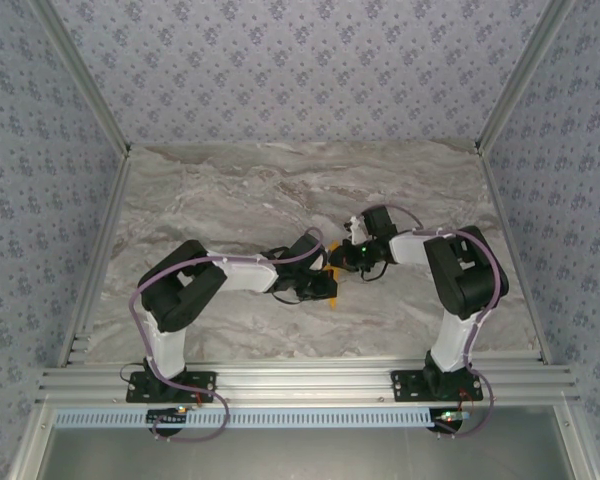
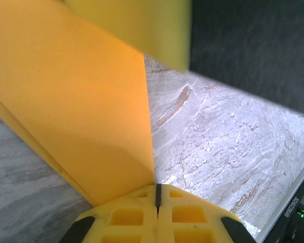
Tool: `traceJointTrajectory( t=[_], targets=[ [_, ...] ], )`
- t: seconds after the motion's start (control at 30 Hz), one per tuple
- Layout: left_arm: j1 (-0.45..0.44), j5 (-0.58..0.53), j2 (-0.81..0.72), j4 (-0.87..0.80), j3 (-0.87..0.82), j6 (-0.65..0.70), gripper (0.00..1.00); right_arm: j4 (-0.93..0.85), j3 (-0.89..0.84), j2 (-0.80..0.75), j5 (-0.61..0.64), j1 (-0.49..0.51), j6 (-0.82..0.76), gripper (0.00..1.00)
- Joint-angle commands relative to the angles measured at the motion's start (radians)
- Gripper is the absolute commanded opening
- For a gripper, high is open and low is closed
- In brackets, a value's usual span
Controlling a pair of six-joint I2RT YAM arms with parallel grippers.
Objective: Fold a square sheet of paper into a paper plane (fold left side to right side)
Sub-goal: Fold the wing for the fifth time at the center of the table.
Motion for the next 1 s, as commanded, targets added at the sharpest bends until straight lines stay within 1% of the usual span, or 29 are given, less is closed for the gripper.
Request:
traceJointTrajectory(
  t=[0.0,0.37,0.7,0.97],
  targets=[
    [-0.022,-0.040,0.052,-0.162,-0.042,0.007,0.04,-0.022,0.045,0.034,0.010,-0.017,-0.053,0.10],
    [-0.022,-0.040,0.051,-0.160,-0.049,0.004,0.03,-0.080,0.140,0.091,0.024,-0.055,-0.101,0.10],
    [-0.023,-0.040,0.049,-0.151,-0.053,-0.001,0.03,-0.155,0.277,0.192,0.040,-0.090,-0.150,0.10],
    [-0.028,-0.043,0.045,-0.151,-0.050,-0.005,0.03,-0.177,0.371,0.216,0.035,-0.116,-0.156,0.10]
  ],
)
